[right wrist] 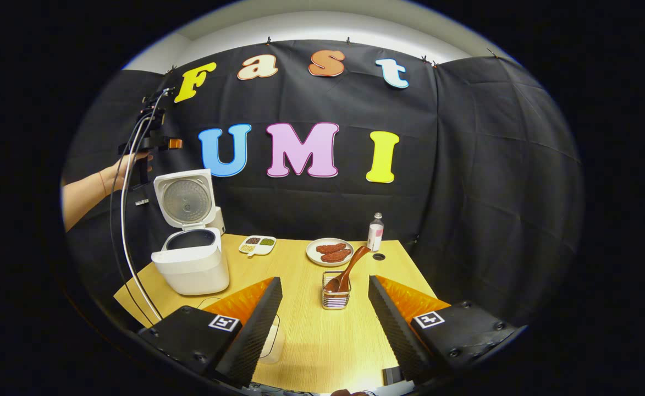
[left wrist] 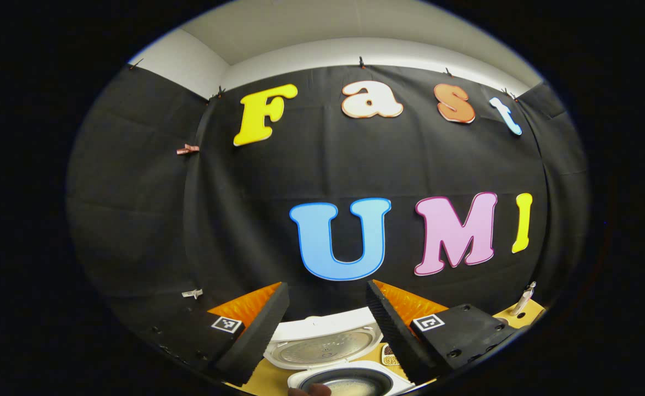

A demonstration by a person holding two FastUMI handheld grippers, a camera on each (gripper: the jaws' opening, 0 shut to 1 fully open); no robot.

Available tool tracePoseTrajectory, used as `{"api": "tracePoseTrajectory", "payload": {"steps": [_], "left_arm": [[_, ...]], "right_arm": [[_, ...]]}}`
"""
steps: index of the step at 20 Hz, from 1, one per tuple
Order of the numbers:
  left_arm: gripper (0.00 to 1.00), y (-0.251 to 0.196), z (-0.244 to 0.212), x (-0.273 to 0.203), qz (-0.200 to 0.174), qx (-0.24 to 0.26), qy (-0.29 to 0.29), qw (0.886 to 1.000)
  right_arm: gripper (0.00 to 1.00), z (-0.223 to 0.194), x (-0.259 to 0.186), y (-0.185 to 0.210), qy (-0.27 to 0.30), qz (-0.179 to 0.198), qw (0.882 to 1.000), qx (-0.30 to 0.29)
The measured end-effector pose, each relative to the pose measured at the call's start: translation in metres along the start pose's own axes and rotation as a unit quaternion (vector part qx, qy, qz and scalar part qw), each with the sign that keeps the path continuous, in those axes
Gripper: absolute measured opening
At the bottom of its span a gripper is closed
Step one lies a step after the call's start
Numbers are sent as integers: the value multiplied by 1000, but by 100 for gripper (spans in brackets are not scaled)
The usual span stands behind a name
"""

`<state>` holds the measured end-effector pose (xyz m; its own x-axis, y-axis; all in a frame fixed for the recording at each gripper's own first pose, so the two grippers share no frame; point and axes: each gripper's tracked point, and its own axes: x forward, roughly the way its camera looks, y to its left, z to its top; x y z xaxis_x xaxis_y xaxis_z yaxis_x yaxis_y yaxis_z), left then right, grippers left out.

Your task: Close the left gripper, press the button to open the rice cooker; take a wooden spoon from the chopstick holder with the right hand, scoop a spoonful of rice and pour it into the rice cooker, then put the wooden spoon back into the chopstick holder.

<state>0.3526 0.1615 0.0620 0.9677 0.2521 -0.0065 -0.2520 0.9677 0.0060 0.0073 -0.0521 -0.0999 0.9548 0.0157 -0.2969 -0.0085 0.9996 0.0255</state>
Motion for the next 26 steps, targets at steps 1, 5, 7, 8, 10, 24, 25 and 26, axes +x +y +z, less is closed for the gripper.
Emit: {"api": "tracePoseTrajectory", "payload": {"steps": [1,5,7,8,10,24,25,26], "left_arm": [[97,2,-8,10,3,-4,8,1000],[97,8,-34,47,11,-1,40,999],[97,11,-46,61,13,1,58,998],[96,9,-50,68,10,-4,68,998],[97,1,-65,74,3,-11,89,996],[100,-27,-116,-2,0,35,162,986],[100,-32,-122,-14,-1,41,166,985],[100,-35,-128,-25,-1,45,171,984]], "right_arm": [[99,1,-1,0,0,-3,1000,2],[99,8,-5,-1,-6,-17,1000,12],[99,9,-7,-1,-5,-23,1000,15],[99,11,-10,0,-7,-23,1000,19],[99,18,-17,1,-17,-25,999,24],[98,30,-27,10,-19,11,999,41],[98,30,-27,11,-17,17,999,38],[98,30,-28,12,-17,23,999,34]]}}
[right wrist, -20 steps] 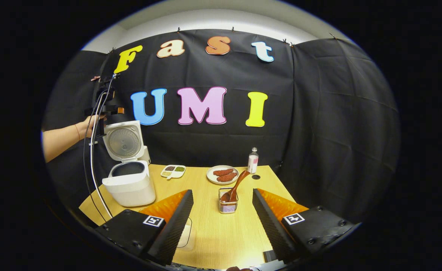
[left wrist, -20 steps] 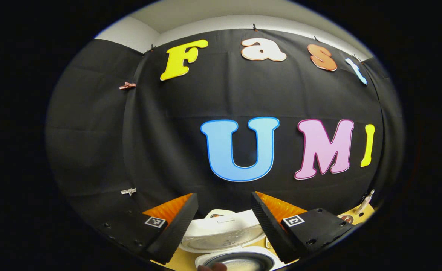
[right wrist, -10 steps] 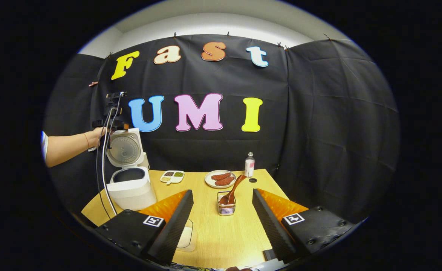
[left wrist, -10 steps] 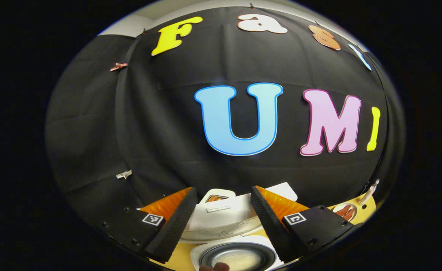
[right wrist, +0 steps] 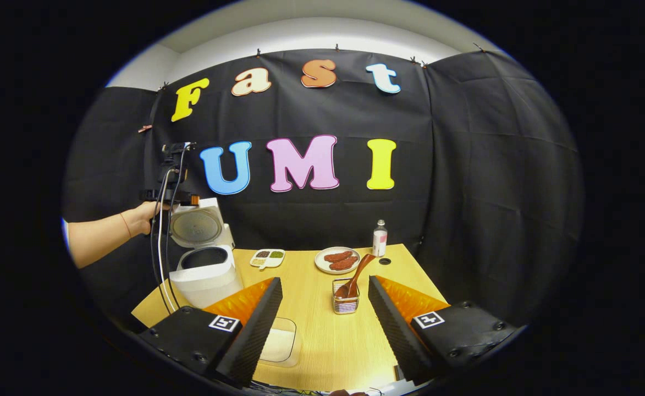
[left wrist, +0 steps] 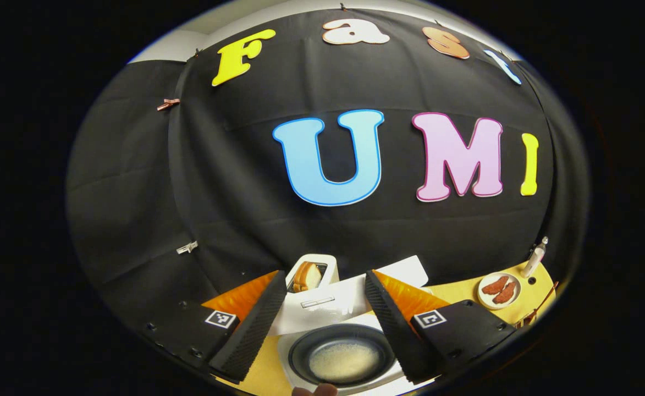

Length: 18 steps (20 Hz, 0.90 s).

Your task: Close the left gripper, press the button to open the rice cooker; take a wooden spoon from the chopstick holder with the right hand, scoop a spoonful of rice and pour it into the rice cooker, then put the wooden spoon back into the chopstick holder.

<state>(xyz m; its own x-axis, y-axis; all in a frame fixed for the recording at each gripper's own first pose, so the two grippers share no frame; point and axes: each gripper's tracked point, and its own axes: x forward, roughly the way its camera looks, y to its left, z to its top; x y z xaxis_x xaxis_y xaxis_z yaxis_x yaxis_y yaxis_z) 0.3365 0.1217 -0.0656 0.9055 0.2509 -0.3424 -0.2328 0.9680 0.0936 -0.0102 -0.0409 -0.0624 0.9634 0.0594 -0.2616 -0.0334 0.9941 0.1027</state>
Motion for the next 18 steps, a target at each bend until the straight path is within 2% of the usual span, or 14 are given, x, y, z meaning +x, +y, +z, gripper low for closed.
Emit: {"api": "tracePoseTrajectory", "payload": {"steps": [2,8,11,14,18], "left_arm": [[100,-9,-17,-17,-1,-6,9,1000],[100,-31,-70,-41,-16,-67,57,996],[100,-40,-94,-43,-28,-86,90,992],[100,-42,-103,-45,-28,-77,99,992],[100,-48,-126,-49,-38,-112,136,984]], "right_arm": [[98,1,0,-1,0,10,1000,-11],[98,0,-5,-10,4,27,999,-21],[98,-1,-8,-20,5,24,1000,-20],[98,-9,-11,-29,12,20,1000,-13],[99,-14,-13,-36,17,15,1000,-1]]}}
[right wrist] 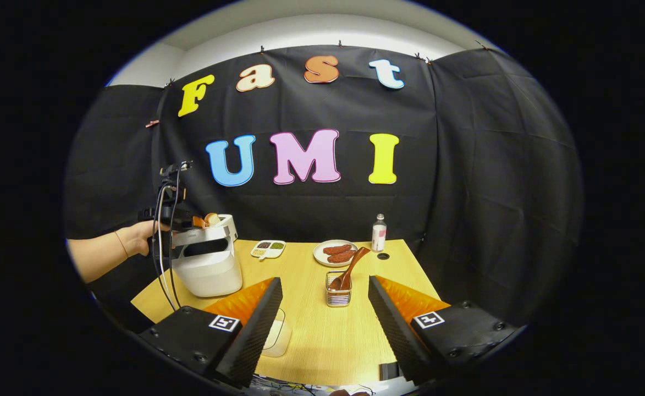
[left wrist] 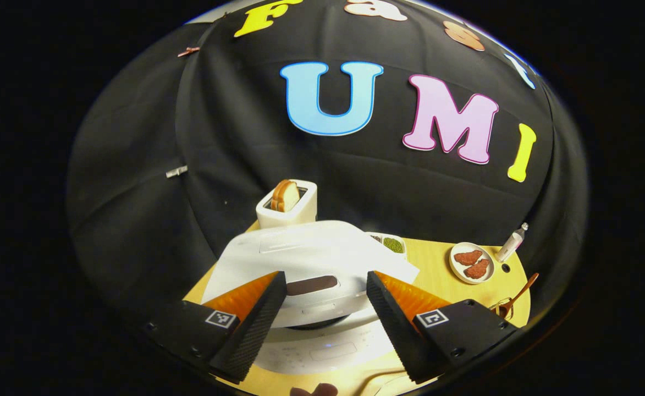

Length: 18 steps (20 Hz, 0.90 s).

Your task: Close the left gripper, press the button to open the rice cooker; take a wooden spoon from the chopstick holder with the right hand, scoop a spoonful of rice and pour it into the rice cooker, then put the wooden spoon back into the chopstick holder.

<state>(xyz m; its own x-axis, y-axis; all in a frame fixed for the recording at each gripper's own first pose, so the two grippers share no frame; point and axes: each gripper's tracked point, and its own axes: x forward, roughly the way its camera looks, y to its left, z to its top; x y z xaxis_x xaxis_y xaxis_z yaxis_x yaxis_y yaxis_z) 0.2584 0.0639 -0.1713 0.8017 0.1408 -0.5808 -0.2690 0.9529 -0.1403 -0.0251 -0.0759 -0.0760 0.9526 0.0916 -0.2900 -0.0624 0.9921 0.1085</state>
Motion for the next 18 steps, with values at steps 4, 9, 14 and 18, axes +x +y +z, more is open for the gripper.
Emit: {"api": "tracePoseTrajectory", "payload": {"steps": [4,9,14,18], "left_arm": [[99,-6,-27,13,2,-14,29,999],[96,6,-57,21,30,-3,54,998],[96,8,-71,24,45,15,67,997],[98,7,-74,26,49,15,73,996]], "right_arm": [[98,-5,-2,-2,4,0,1000,3],[98,-12,-5,0,9,1,1000,2],[99,-20,-9,-4,16,-2,1000,5],[98,-22,-11,-5,17,-3,1000,17]]}}
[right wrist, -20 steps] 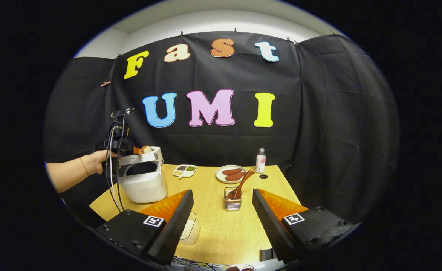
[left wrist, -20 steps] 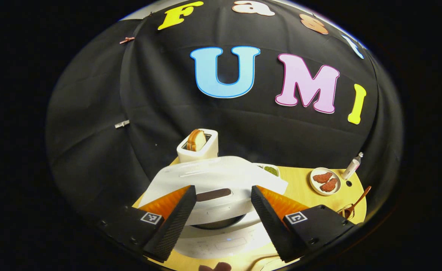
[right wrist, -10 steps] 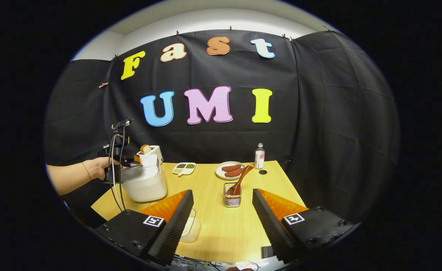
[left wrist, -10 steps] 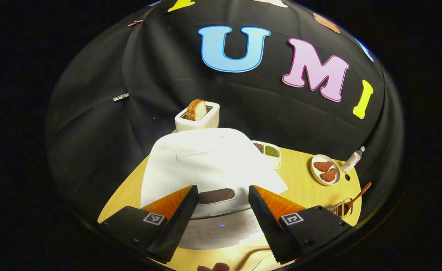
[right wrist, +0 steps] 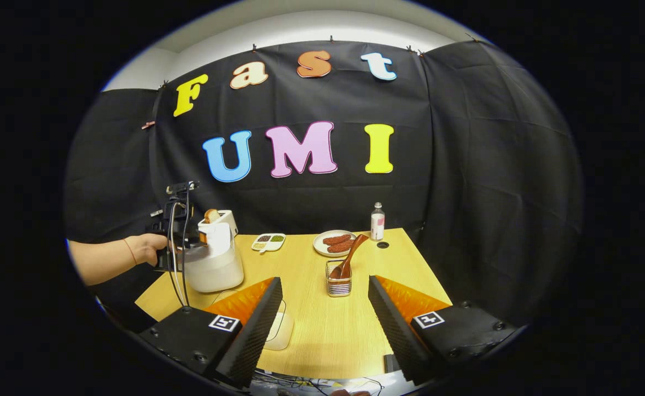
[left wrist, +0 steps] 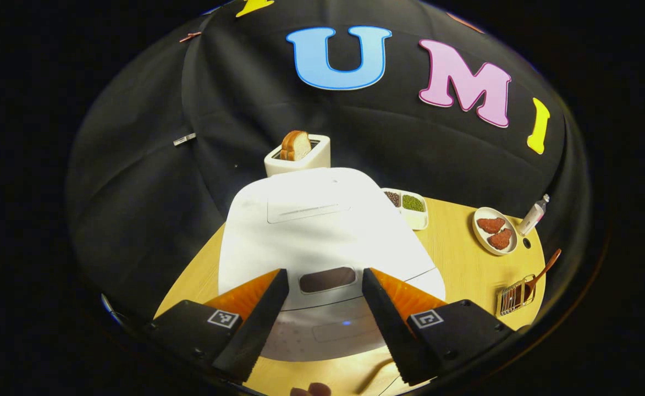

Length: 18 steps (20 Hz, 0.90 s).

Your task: Close the left gripper, press the button to open the rice cooker; take a wooden spoon from the chopstick holder with the right hand, scoop a spoonful of rice and pour it into the rice cooker, then put the wooden spoon back into the chopstick holder.

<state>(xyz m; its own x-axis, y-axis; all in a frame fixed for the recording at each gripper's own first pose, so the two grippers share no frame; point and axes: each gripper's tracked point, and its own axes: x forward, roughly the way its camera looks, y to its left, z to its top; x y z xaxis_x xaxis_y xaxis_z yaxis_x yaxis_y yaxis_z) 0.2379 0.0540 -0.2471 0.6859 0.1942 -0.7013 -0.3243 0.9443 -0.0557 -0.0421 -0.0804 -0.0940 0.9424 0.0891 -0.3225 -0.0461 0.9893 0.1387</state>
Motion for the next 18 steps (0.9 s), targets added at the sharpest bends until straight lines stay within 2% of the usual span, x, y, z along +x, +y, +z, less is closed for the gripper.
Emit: {"api": "tracePoseTrajectory", "payload": {"steps": [1,2,5,10,14,18], "left_arm": [[94,0,0,-2,0,1,-1,1000],[99,0,-1,-2,-1,12,4,1000],[98,0,2,-2,-7,29,6,1000],[97,2,4,-6,-4,17,4,1000],[94,-10,21,-25,-32,15,-43,998],[94,-17,47,-60,-48,52,-112,991]], "right_arm": [[98,-2,-1,0,1,-1,1000,-1],[99,-2,-1,-1,1,0,1000,-1],[99,-2,0,1,0,3,1000,-1],[98,2,1,1,-4,6,1000,-4],[98,6,4,1,-7,6,1000,-4],[98,8,7,1,-8,3,1000,-3]]}}
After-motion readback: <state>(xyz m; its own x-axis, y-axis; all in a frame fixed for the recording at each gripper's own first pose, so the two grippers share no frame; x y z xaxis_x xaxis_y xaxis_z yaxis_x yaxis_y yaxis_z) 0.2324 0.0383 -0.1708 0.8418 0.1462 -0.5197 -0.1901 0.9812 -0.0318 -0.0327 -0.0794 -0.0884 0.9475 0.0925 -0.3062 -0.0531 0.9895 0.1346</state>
